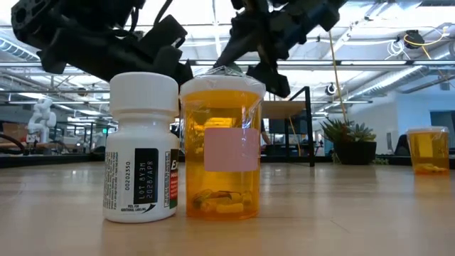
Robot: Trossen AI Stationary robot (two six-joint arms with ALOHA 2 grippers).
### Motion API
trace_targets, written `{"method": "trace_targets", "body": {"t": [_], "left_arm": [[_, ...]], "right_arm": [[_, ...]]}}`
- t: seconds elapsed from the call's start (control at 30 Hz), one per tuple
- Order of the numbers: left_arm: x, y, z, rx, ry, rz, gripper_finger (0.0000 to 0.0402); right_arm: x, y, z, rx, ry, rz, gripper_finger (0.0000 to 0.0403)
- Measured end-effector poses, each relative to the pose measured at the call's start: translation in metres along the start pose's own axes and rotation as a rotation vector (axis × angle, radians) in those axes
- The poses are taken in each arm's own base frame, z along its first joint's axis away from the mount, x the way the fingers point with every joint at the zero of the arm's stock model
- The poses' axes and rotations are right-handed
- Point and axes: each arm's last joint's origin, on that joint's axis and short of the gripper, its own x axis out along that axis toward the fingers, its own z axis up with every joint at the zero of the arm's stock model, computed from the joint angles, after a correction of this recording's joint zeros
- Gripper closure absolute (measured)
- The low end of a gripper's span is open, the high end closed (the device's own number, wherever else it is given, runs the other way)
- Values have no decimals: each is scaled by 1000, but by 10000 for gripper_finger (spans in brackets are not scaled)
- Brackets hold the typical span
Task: Pick and place medicine bottles onto shelf by color
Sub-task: Put the small green medicine bottle on the shelf, aligned with the other blue, pink and white medicine bottle
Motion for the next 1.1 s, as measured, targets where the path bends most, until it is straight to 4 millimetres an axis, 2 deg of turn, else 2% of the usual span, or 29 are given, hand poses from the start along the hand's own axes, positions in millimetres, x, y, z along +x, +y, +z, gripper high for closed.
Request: {"method": "trace_targets", "body": {"t": [0.13,0.33,0.43,0.57,0.67,0.8,0.9,1.03,1.1], "left_arm": [[-1,-1,-1,-4,5,-4,62],[-1,-2,-1,-24,12,-31,156],[-1,-2,-2,-19,17,-29,193],[-1,-3,-2,-25,20,-51,193],[-5,-2,4,-56,18,-108,189],[-17,1,17,-68,2,-161,178],[-28,6,20,-70,-15,-208,183],[-43,14,19,-106,-60,-274,185],[-49,17,17,-127,-109,-314,180]], "right_arm": [[2,1,0,-15,-1,3,200],[2,0,-1,-46,9,-8,199],[2,0,-2,-173,29,0,193],[2,1,-7,-385,51,-14,167],[2,4,-6,-474,29,5,141],[-13,13,-4,-573,-16,24,115],[-27,17,-11,-695,-46,11,110],[-30,5,-33,-809,-213,-16,115],[-28,-2,-43,-819,-373,54,116]]}}
